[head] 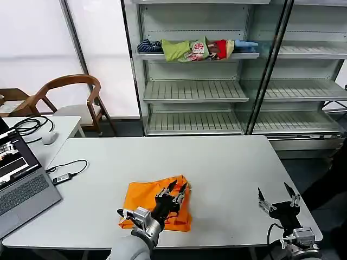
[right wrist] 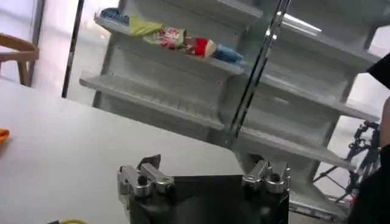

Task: Fold and organize the clothes.

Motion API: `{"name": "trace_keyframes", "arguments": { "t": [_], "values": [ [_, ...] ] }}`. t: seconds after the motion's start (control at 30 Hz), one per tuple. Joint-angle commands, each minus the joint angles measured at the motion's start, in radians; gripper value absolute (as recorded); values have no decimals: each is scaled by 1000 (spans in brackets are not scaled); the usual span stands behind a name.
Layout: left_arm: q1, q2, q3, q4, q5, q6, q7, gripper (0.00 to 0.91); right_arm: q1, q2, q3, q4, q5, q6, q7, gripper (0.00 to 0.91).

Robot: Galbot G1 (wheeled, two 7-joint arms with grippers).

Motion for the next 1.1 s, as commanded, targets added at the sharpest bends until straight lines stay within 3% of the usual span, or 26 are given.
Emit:
{"name": "trace_keyframes", "arguments": {
  "t": [0.03, 0.27, 0.4, 0.63, 1.1],
  "values": [
    [-12, 25, -68, -54, -10, -66, 43, 907, 12, 0, -8, -2, 0, -2, 0, 907],
    [49, 162, -267, -118, -13, -66, 22, 907, 74, 3, -49, -15, 5, -3, 0, 907],
    [119, 212, -349, -100, -15, -22, -49, 907, 110, 7, -72, -21, 7, -4, 0, 907],
    [190, 196, -342, -28, -72, 98, -160, 907, 135, 20, -93, -35, 2, -5, -2, 907],
    [129, 130, -278, 112, -141, 61, -173, 907, 111, 13, -67, -33, 3, -6, 0, 907]
  ]
}}
